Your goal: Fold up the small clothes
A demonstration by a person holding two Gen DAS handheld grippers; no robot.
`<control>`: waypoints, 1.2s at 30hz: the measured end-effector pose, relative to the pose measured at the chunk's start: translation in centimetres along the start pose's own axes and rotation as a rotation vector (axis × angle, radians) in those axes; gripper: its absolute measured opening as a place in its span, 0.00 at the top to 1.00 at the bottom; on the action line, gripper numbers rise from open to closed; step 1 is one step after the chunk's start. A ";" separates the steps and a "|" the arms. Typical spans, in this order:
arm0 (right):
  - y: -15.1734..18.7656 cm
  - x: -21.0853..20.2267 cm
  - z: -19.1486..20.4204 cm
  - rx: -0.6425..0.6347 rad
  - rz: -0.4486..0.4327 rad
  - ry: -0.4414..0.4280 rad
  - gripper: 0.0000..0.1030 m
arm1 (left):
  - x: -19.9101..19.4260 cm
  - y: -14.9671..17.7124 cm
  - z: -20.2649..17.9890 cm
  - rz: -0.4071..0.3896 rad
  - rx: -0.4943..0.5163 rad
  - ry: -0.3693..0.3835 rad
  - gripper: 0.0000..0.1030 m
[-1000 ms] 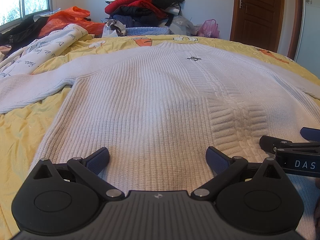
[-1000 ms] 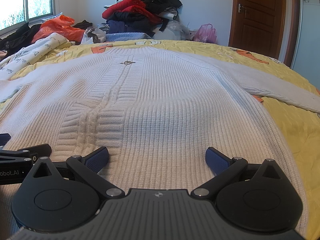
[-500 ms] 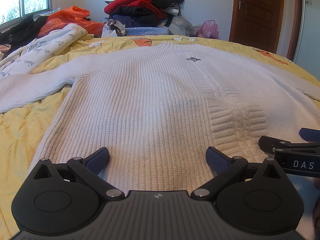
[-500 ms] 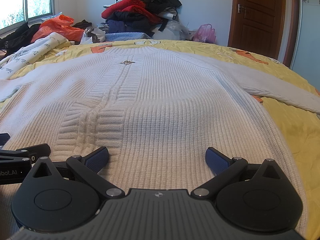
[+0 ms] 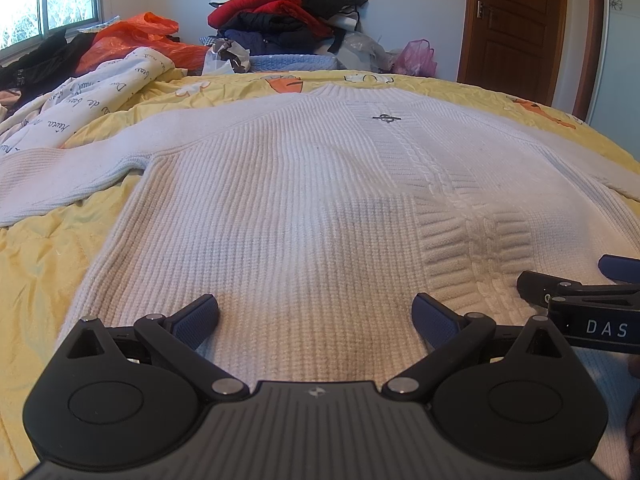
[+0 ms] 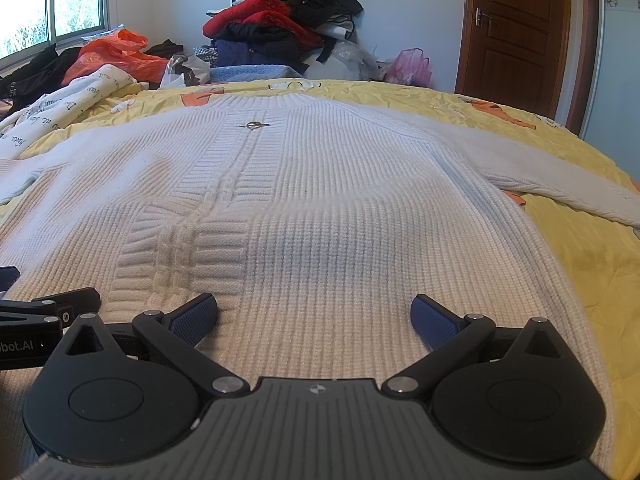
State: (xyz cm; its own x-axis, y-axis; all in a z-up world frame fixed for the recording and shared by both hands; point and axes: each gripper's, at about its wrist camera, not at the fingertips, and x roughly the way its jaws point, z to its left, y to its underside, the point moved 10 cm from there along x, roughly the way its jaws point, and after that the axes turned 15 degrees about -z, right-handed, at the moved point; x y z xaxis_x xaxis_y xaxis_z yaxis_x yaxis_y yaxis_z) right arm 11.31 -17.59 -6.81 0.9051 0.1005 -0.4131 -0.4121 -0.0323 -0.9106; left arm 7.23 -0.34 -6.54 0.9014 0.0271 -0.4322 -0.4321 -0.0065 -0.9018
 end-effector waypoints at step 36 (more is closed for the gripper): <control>-0.1 0.0 0.1 -0.001 0.001 0.000 0.00 | 0.1 -0.1 0.1 0.014 0.006 -0.017 0.00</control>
State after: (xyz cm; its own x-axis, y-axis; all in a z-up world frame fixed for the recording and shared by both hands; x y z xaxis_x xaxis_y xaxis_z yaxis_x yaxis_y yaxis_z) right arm 11.36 -17.51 -6.73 0.9049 0.1000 -0.4138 -0.4126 -0.0335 -0.9103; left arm 7.36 -0.23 -6.45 0.8947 0.0442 -0.4444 -0.4448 -0.0010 -0.8956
